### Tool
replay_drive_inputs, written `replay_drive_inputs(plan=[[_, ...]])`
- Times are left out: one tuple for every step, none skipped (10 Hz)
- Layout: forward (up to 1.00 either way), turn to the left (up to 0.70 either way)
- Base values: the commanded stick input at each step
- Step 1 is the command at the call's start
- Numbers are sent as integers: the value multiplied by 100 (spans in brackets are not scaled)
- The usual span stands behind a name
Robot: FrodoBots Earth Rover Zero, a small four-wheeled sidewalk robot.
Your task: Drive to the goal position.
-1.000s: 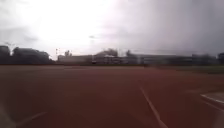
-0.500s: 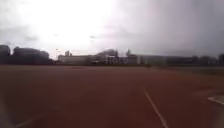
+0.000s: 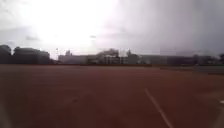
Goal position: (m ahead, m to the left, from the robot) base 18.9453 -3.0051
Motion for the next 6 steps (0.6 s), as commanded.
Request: replay_drive_inputs(plan=[[50,0],[50,0],[50,0],[50,0],[50,0],[50,0]])
